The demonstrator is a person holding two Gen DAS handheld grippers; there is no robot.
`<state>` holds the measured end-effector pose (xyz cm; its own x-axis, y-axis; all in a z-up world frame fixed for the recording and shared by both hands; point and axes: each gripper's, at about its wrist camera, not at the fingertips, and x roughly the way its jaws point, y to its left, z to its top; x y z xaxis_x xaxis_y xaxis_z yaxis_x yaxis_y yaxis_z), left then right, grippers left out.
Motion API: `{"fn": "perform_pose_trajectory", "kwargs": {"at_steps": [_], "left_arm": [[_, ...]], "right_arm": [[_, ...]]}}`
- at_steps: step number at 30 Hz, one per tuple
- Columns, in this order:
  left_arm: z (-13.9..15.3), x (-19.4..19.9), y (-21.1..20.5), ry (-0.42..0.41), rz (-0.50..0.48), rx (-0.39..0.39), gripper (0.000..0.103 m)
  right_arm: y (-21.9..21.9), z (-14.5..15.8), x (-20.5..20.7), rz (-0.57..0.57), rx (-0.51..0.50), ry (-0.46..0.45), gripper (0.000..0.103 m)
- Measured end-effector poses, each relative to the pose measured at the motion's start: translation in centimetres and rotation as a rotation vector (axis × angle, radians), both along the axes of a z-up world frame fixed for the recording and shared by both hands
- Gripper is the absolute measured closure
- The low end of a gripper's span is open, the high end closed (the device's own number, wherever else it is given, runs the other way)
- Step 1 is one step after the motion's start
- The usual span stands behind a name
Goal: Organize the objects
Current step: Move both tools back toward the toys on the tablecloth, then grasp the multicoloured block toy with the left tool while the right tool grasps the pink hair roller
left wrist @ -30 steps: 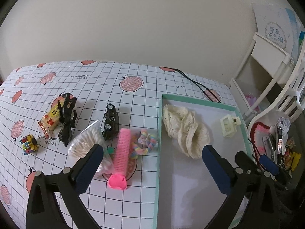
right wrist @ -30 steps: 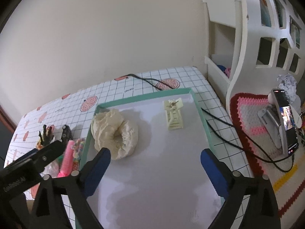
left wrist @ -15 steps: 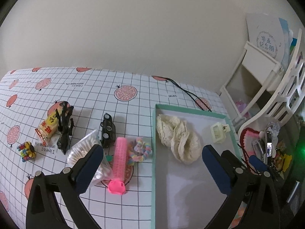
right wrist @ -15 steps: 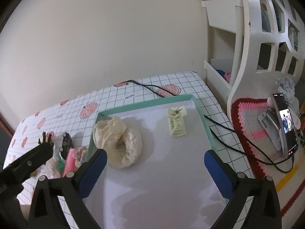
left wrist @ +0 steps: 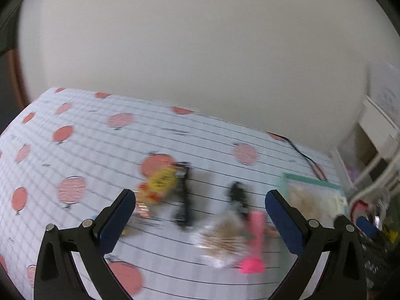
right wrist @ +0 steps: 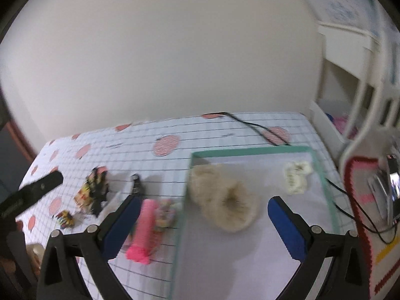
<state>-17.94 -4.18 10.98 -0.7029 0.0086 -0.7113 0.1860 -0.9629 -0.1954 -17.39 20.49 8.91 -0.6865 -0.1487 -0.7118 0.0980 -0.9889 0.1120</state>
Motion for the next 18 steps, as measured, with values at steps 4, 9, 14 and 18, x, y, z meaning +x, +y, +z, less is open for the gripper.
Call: {"fn": "perform_pose_trajectory", "kwargs": {"at_steps": [4, 9, 14, 18], "left_arm": [[-0.7, 0.4, -4.2, -0.024, 0.116, 0.012, 0.0], [-2.3, 0.5, -7.1, -0.085, 0.205, -0.012, 0.0], [-4.3, 0.3, -9.0, -0.166, 0.263, 0.034, 0.0], [-5.7, 0.1, -8.9, -0.21, 0.27, 0.024, 0.0]], "right_arm": [[-3.5, -0.4, 0.2, 0.089, 0.004, -0.008, 0.0], [-6.8, -2.0, 0.5, 0.177, 0.02, -0.054, 0.0], [-8.5, -3.5, 0.4, 0.207, 0.044, -0.102, 0.012], [-8.6, -4.2, 0.2, 0.203, 0.037, -0.128, 0.026]]}}
